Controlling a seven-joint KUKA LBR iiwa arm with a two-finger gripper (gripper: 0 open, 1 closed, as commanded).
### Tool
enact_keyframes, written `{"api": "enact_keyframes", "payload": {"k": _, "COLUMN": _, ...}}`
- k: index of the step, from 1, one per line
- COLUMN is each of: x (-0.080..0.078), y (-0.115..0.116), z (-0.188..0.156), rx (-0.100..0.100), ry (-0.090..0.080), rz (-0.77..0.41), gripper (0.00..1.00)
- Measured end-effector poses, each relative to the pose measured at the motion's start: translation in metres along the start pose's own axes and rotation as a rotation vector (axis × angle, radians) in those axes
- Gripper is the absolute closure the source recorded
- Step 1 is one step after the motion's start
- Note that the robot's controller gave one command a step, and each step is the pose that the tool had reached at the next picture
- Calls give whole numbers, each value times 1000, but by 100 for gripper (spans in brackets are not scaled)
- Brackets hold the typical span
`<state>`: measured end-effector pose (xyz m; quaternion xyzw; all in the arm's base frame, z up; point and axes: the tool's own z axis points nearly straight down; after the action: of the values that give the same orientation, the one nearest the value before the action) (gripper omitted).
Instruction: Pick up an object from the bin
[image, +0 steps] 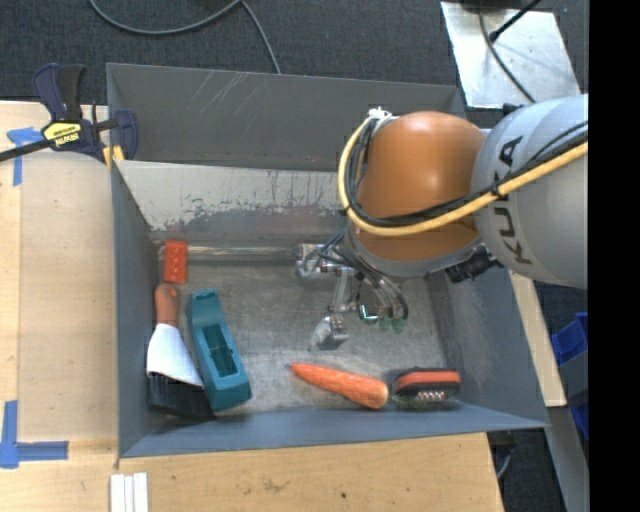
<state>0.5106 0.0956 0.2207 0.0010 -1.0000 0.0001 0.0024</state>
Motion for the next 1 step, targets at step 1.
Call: {"api": "enact_keyframes", "payload": {"k": 1, "x": -2, "y": 0, "z": -3, "rx": -1, "ry": -7, "rz": 1, "gripper": 0}}
